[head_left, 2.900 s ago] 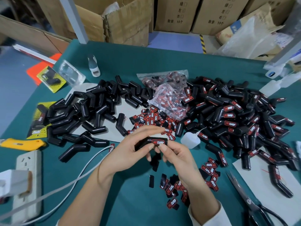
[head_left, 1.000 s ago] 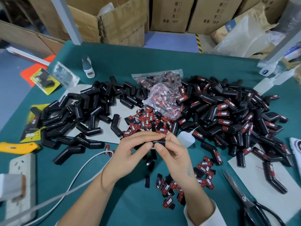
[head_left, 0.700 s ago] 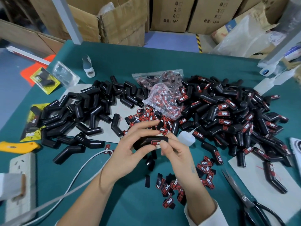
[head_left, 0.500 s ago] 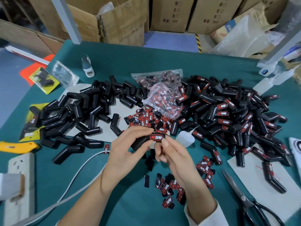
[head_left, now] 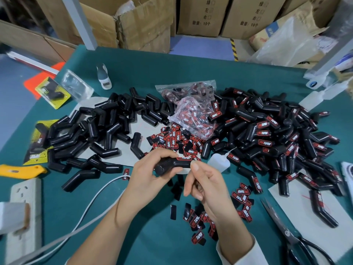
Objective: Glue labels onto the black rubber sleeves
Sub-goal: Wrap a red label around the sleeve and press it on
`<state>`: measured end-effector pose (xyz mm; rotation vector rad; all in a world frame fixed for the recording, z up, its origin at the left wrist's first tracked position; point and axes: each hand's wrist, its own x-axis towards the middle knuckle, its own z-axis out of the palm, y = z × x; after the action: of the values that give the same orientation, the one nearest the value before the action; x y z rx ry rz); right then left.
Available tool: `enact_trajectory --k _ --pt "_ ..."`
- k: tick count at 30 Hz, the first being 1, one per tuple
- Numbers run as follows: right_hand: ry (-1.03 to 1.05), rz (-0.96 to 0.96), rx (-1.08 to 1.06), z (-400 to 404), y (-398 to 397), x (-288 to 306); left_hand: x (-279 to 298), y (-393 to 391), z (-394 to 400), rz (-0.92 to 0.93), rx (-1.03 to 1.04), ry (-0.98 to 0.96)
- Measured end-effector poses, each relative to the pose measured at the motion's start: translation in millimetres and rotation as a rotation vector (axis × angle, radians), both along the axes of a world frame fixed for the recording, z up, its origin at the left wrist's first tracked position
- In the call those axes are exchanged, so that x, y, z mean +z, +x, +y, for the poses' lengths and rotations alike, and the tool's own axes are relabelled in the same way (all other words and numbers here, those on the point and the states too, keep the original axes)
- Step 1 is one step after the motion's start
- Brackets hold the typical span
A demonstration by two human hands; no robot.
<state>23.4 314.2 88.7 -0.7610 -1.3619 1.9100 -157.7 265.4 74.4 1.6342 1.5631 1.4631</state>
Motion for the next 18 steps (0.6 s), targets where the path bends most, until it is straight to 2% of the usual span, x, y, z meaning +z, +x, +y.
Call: enact_trajectory --k 5,8,10,13,18 --pt "0.024 -0.018 0.0 -0.1 -0.5 -0.2 0.0 1.2 0.0 -0.011 -0.003 -0.027" --pt "0.046 -0.045 -0.04 0.3 -1.1 -3.6 0.2 -1.1 1.5 -0.013 -0.105 -0.002" --pt "0.057 -0.078 -0.102 1.1 -0.5 -8.2 1.7 -5.7 0.7 -0.126 -0.273 -0.113" --pt "0.127 -0.128 -0.15 2.1 1.8 -11.8 3.9 -8.7 0.0 -0.412 -0.503 -0.246" --pt "0.153 -0.158 -0.088 8.4 8.9 -12.2 2.5 -6.7 2.8 -0.641 -0.581 -0.29"
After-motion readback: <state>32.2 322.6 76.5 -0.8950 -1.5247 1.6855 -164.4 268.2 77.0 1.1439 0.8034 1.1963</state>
